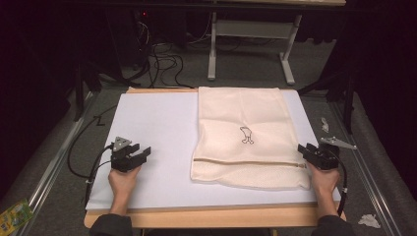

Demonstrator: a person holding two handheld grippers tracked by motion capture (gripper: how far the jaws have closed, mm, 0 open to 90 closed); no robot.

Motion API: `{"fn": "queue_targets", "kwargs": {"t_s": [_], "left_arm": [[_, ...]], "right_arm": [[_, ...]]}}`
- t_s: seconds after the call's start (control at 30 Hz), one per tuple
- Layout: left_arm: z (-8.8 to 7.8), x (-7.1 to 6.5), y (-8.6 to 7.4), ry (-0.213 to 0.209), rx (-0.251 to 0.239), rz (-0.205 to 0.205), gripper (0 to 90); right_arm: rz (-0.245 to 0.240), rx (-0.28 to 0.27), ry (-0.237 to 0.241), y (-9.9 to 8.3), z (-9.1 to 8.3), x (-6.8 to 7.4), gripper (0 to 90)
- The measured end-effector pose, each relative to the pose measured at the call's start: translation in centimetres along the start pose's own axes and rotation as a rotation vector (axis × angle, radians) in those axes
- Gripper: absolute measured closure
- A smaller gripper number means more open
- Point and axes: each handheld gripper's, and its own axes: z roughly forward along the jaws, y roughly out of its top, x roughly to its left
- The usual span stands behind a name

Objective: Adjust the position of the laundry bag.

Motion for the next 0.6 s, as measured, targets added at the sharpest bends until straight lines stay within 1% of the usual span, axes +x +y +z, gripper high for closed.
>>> {"fn": "queue_targets", "kwargs": {"t_s": [0.1,0.13,0.17,0.2,0.23,0.27,0.3,0.33,0.37,0.47,0.5,0.53,0.6], "left_arm": [[-0.1,-0.2,0.3,-0.016,0.005,0.001,46.4],[-0.1,-0.5,0.4,-0.021,0.003,0.002,46.3],[-0.1,-0.7,0.6,-0.029,0.005,0.006,46.1],[0.0,-1.2,0.9,-0.048,0.007,0.009,45.9],[0.1,-1.4,1.0,-0.057,0.012,0.013,45.6],[0.1,-1.4,1.0,-0.057,0.012,0.013,45.6],[0.2,-1.7,1.1,-0.063,0.016,0.014,45.6],[0.3,-2.0,1.2,-0.061,0.026,0.016,45.6],[0.4,-2.2,1.4,-0.065,0.031,0.017,45.7],[0.7,-2.9,1.6,-0.08,0.045,0.032,45.6],[0.8,-3.4,1.8,-0.085,0.047,0.059,44.6],[0.8,-3.4,1.8,-0.085,0.047,0.059,44.6],[0.9,-3.9,2.0,-0.097,0.052,0.074,44.4]], "right_arm": [[0.007,0.013,0.004,0.1,-0.1,0.1,58.1],[-0.002,0.022,0.003,0.2,-0.1,0.2,58.1],[-0.013,0.026,0.01,0.3,-0.3,0.3,58.1],[-0.009,0.028,0.014,0.4,-0.4,0.4,58.0],[-0.016,0.026,0.019,0.5,-0.5,0.4,58.0],[-0.016,0.026,0.019,0.5,-0.5,0.4,58.0],[-0.013,0.034,0.021,0.6,-0.6,0.5,58.0],[-0.013,0.034,0.021,0.6,-0.6,0.5,58.0],[-0.023,0.042,0.022,0.8,-0.7,0.6,58.0],[-0.025,0.044,0.027,1.0,-1.0,0.7,57.9],[-0.027,0.048,0.034,1.0,-1.1,0.8,58.0],[-0.028,0.054,0.036,1.0,-1.1,0.8,58.4],[-0.028,0.062,0.039,1.0,-1.0,0.8,58.9]]}}
